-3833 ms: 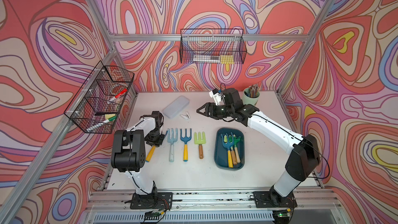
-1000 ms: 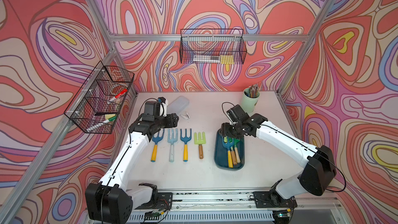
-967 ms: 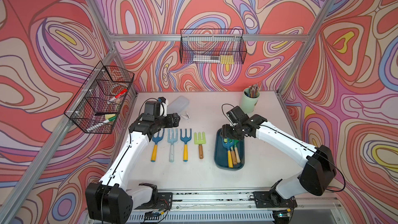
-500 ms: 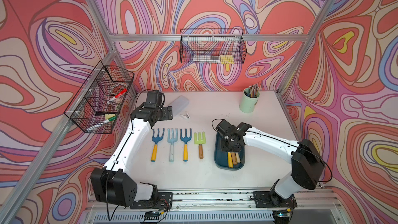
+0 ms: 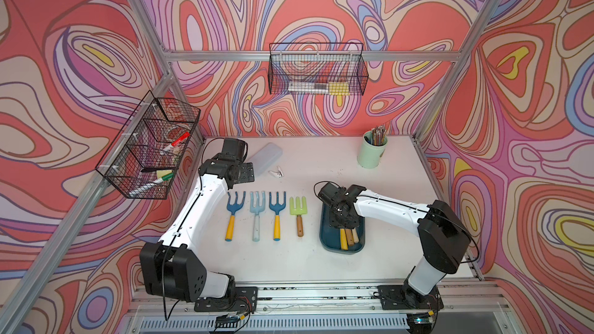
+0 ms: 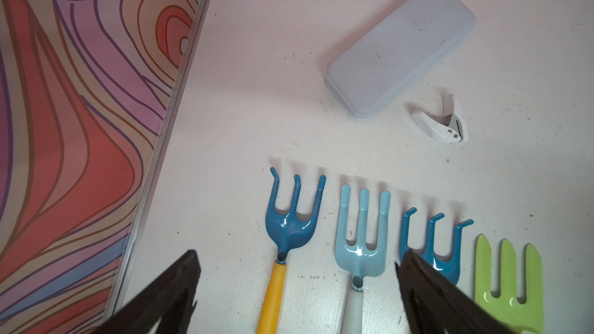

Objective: Take the hand rake out of the storage box
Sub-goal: Pick up the rake from the storage box.

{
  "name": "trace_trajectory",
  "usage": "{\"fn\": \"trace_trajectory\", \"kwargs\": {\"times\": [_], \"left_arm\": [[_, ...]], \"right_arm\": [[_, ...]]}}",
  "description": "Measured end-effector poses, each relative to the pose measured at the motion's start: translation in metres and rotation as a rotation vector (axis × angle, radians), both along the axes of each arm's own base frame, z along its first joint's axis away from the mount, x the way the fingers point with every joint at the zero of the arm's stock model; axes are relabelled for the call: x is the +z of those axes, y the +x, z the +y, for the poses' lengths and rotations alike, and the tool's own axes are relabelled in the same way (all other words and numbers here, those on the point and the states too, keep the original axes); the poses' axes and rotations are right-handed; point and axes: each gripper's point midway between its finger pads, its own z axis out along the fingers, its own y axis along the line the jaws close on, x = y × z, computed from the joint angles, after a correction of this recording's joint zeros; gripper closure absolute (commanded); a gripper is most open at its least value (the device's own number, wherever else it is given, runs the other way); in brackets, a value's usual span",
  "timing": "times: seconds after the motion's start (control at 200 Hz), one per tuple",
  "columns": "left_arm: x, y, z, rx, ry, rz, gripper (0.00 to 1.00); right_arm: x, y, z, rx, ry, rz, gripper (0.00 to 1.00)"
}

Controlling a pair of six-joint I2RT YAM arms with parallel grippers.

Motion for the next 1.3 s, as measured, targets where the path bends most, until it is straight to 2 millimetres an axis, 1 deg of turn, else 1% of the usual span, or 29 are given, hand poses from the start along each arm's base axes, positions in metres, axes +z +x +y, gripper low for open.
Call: {"fn": "trace_trajectory", "kwargs": {"times": [0.155,0.275,0.346,0.416,0.506,0.651,0.751,0.856,0.926,1.027,1.192,1.247,1.302], "left_arm": [[-0.002,-0.002,-0.003,0.007,-0.026,0.008,0.0],[-0.006,-0.006,-0.015,-0.033,-0.068,0.018,0.01],[-0.008,-0.011,-0.03,-0.077,-0.071,0.03,0.01],[-0.009,-0.015,-0.047,-0.129,-0.068,0.039,0.01],[-0.011,-0.021,-0.067,-0.188,-0.063,0.057,0.01],[-0.014,-0.03,-0.091,-0.248,-0.062,0.071,0.01],[-0.015,-0.037,-0.11,-0.291,-0.074,0.077,0.01],[-0.016,-0.048,-0.139,-0.35,-0.091,0.081,0.01],[-0.021,-0.056,-0.157,-0.383,-0.102,0.095,0.01],[-0.037,-0.064,-0.176,-0.401,-0.124,0.142,0.01],[-0.069,-0.079,-0.19,-0.393,-0.178,0.23,0.03],[-0.077,-0.087,-0.201,-0.412,-0.194,0.254,0.04],[-0.081,-0.096,-0.219,-0.446,-0.217,0.273,0.05]], "right_arm": [[-0.013,0.002,0.0,-0.002,-0.023,0.014,0.67],[-0.023,0.003,0.0,-0.005,-0.041,0.022,0.69],[-0.028,0.003,-0.001,-0.007,-0.05,0.029,0.71],[-0.031,0.003,-0.002,-0.01,-0.054,0.028,0.75],[-0.032,0.003,-0.003,-0.02,-0.056,0.02,0.79],[-0.028,-0.002,-0.01,-0.034,-0.058,0.008,0.82],[-0.017,-0.007,-0.018,-0.044,-0.064,-0.003,0.83],[0.003,-0.008,-0.022,-0.054,-0.04,-0.039,0.84],[0.016,-0.008,-0.024,-0.057,-0.023,-0.06,0.85],[0.033,-0.009,-0.025,-0.058,-0.006,-0.082,0.85],[0.062,-0.002,-0.024,-0.052,0.016,-0.129,0.85],[0.074,0.003,-0.024,-0.05,0.021,-0.152,0.85],[0.087,0.009,-0.024,-0.05,0.031,-0.178,0.85]]}}
